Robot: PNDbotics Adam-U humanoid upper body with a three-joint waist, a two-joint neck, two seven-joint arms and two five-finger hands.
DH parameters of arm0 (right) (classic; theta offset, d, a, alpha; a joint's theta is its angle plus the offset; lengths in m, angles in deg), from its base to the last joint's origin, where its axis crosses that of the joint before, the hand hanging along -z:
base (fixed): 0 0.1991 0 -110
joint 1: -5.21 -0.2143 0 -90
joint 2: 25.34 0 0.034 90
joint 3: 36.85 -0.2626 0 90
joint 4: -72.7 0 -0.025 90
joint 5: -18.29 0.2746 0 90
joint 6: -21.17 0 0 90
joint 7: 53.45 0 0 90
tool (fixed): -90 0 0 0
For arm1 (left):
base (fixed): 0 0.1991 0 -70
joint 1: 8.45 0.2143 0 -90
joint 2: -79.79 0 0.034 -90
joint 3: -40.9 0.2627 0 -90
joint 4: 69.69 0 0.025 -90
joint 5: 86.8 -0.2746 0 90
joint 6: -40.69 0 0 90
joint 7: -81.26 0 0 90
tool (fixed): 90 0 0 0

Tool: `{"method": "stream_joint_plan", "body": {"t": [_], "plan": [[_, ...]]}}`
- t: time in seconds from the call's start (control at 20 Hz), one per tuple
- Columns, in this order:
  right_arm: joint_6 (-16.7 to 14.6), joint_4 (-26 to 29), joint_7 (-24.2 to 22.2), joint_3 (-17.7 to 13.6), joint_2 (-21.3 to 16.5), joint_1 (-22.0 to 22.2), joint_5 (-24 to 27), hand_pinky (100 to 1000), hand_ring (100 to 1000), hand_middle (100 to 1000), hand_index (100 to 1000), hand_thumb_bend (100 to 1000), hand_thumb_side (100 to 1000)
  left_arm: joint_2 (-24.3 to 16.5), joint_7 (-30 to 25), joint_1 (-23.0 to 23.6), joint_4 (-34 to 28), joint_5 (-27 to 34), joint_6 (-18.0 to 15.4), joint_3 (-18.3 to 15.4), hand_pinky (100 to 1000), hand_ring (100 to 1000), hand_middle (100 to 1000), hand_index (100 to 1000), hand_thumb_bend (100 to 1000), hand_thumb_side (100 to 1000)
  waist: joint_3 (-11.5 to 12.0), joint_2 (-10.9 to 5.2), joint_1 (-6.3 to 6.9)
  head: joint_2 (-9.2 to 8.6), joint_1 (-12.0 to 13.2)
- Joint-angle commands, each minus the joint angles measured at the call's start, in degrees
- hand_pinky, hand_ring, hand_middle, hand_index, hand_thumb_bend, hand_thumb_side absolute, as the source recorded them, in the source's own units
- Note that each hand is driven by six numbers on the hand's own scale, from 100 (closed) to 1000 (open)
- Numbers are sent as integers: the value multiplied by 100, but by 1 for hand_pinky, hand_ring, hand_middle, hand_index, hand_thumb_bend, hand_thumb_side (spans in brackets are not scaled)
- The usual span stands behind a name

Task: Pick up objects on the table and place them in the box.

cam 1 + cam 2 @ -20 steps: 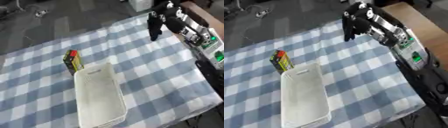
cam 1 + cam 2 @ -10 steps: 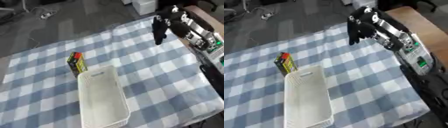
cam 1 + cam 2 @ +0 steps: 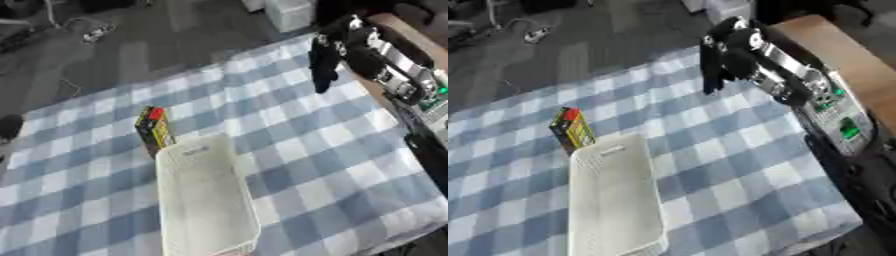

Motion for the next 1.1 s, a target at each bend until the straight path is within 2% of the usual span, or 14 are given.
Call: {"method": "stream_joint_plan", "body": {"t": [0.05, 0.2, 0.45, 0.6, 0.8, 1.1], "plan": [[-665, 43, -719, -32, -113, -64, 53, 100, 285, 389, 496, 100, 1000, -339, -99, -221, 487, -197, 64, -82, 465, 472, 750, 844, 763, 734, -9, -84, -19, 114, 165], [-665, 43, -747, -24, -118, -69, 75, 100, 285, 389, 496, 100, 1000, -447, -236, -390, 956, -267, 94, -70, 464, 472, 750, 841, 756, 750, -26, -87, -10, 178, 160], [-673, 43, -786, -17, -114, -77, 80, 100, 285, 390, 497, 100, 1000, -517, -413, -633, 1651, -424, 224, -78, 456, 470, 754, 838, 742, 773, -55, -78, -4, 179, 225], [-680, 43, -807, -9, -107, -81, 77, 100, 285, 390, 497, 100, 1000, -470, -461, -764, 2060, -409, 344, -115, 445, 461, 757, 842, 737, 786, -64, -69, -6, 86, 254], [-690, 43, -824, 2, -104, -98, 89, 100, 285, 390, 497, 100, 1000, -397, -612, -952, 2476, -278, 409, -127, 444, 460, 762, 843, 782, 803, -84, -64, -7, -18, 223], [-655, 43, -848, 15, -97, -141, 145, 100, 285, 390, 497, 100, 1000, -350, -1082, -1202, 2899, -370, 491, -94, 454, 473, 787, 835, 802, 840, -126, -81, 3, -74, 212]]}}
